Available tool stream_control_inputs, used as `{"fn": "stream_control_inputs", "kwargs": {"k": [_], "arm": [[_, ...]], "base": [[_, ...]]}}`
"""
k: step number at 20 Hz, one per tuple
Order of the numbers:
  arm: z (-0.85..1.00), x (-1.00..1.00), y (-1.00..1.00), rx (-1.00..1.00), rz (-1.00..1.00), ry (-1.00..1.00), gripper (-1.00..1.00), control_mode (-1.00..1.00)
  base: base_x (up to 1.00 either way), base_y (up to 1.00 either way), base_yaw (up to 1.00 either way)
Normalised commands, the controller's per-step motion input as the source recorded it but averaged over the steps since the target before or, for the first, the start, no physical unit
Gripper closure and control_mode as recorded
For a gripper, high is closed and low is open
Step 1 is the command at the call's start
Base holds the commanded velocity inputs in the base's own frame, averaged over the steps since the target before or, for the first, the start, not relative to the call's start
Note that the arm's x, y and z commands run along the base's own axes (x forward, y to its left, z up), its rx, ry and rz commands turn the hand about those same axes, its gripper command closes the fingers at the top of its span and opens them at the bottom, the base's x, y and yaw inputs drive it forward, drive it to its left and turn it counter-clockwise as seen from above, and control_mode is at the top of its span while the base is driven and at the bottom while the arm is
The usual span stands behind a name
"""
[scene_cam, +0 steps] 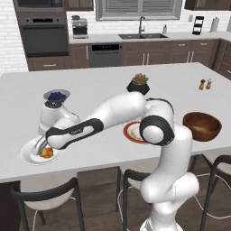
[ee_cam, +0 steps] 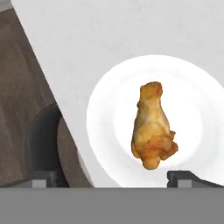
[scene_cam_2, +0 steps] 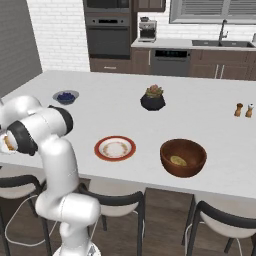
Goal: Pick the chicken drumstick and potato from their plates and place them in the bowl. Then put the bowl in the fridge.
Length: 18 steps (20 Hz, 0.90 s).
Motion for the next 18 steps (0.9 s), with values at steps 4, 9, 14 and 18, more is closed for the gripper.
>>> {"fn": "stream_control_inputs", "kwargs": {"k": [4,9,14,18], "arm": [[-0.1,0.16,0.0,-0.14,0.0,0.01,-1.0,-1.0],[-0.26,0.05,-0.02,-0.11,0.0,0.0,-1.0,-1.0],[-0.27,0.36,-0.01,-0.04,0.01,0.0,-1.0,-1.0],[-0.14,0.43,-0.04,-0.02,0.01,0.0,-1.0,-1.0]], "base": [[0.0,0.0,0.0],[0.0,0.0,0.0],[0.0,0.0,0.0],[0.0,0.0,0.0]]}}
